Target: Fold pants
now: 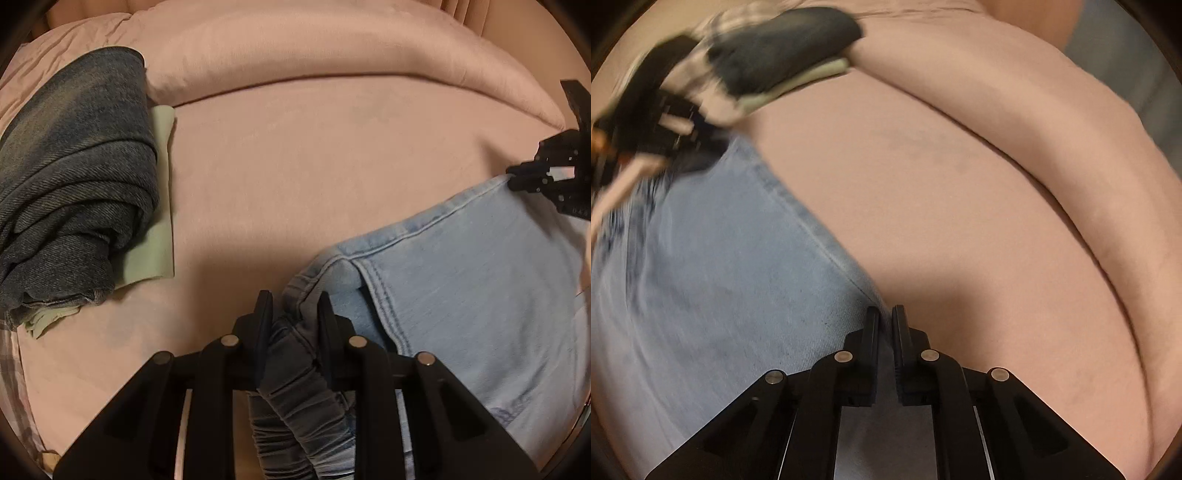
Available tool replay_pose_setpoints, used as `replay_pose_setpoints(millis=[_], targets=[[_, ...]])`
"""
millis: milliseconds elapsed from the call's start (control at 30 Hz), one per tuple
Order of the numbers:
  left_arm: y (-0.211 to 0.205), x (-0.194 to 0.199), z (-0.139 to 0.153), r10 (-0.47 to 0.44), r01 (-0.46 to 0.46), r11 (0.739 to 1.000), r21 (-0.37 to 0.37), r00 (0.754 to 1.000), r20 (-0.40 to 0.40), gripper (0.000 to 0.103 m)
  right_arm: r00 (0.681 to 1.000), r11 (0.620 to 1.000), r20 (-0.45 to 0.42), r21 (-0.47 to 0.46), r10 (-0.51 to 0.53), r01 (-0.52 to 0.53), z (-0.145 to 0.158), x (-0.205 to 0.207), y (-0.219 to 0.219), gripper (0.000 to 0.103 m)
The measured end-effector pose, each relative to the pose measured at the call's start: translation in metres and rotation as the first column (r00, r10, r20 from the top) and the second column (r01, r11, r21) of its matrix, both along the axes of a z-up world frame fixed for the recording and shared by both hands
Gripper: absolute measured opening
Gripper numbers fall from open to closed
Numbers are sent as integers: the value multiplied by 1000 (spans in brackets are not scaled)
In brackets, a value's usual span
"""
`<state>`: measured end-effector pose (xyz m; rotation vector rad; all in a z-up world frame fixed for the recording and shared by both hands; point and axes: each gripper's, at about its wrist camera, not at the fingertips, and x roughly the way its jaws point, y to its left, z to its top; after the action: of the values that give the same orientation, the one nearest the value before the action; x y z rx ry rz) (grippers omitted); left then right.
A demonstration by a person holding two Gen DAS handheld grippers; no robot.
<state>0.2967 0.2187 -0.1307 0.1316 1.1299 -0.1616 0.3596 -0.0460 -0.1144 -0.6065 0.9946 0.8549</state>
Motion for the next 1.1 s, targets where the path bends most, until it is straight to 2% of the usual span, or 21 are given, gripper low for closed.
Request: replay_pose_setpoints(millis=[67,133,167,200,233,300,367,433,467,500,600,633,700,767,867,967,1067,1100], targets=[[-3,-1,2,-4,3,1000,15,1000,10,32,1000,998,-2,-57,-6,6,-9,-1,3,8],[-4,-4,11,-17,17,1000,9,999,35,36,1000,998,-1,-57,8,-8,-6,-6,5,9],[-3,-5,14,-23,23,1000,-7,999,41,54,1000,999,-5,-31,12,-12,0,-7,3,12],[-3,-4,17,-18,19,1000,-17,999,48,71,999,1000,-30,5,19,-19,6,-6,-2,24],[-4,-1,17,-16,17,1000,-11,999,52,74,999,1000,-41,17,17,-16,9,-4,-5,43],[-10,12,11,-19,19,1000,8,1000,25,72,999,999,-37,-15,-29,28,6,3,-13,59],[-18,23,-2,-14,15,999,37,999,-29,70,996,996,-62,-60,-66,62,-8,9,-14,59],[-22,29,-5,-17,17,1000,5,999,-36,56,990,994,-100,-67,-96,89,-23,14,-18,59],[-25,31,-3,-22,21,1000,-18,999,-34,39,990,994,-98,-52,-101,97,-23,13,-20,59],[-29,31,1,-19,19,1000,-2,999,-28,34,989,994,-104,-38,-104,100,-22,10,-21,56],[-44,24,8,-44,44,995,94,999,-1,20,995,997,-72,-35,-64,61,-19,-10,-33,16],[-50,23,14,-47,45,992,118,999,16,19,998,997,-28,-53,-57,55,-16,-19,-37,13],[-60,17,30,-48,38,989,146,997,62,17,997,996,52,-66,-54,57,-9,-42,-38,10],[-64,15,44,-51,34,986,163,994,101,16,991,996,110,-42,-71,76,3,-59,-45,9],[-68,-36,71,-87,40,973,226,975,203,16,972,995,211,7,-102,103,38,-94,-66,8],[-83,-83,101,-136,41,957,288,938,318,16,938,995,332,21,-97,95,74,-146,-66,8],[-66,-137,116,-177,49,947,317,904,389,16,904,998,422,19,-64,62,98,-204,-77,8],[-56,-161,116,-206,59,939,338,885,418,15,895,999,443,19,-42,37,107,-228,-78,8]])
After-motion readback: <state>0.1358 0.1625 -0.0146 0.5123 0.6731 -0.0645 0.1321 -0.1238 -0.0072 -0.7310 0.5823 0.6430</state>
